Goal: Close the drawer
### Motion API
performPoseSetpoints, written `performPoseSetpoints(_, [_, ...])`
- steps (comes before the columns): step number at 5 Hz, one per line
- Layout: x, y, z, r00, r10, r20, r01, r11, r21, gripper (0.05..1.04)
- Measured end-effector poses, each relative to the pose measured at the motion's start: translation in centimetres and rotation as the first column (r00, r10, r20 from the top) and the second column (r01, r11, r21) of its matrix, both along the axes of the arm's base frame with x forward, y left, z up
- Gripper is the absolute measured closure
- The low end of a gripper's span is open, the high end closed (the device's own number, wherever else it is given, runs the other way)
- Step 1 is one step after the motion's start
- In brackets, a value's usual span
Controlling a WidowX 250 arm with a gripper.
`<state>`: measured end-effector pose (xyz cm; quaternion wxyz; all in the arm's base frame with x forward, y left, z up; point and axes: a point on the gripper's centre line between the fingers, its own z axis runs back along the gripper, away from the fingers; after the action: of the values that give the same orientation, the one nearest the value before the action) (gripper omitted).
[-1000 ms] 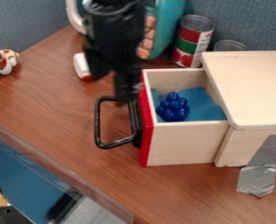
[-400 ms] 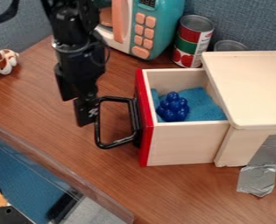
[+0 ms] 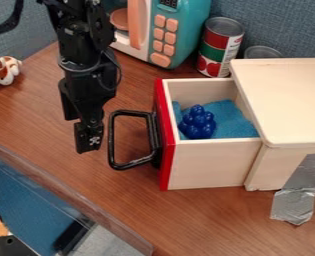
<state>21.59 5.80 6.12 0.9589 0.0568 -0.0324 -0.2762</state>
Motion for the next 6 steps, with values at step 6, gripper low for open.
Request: performPoseSetpoints(6, [4.0,-4.6,-4.6,0.992,-0.124,-0.014,0.123,0.99,-0.063,0.083])
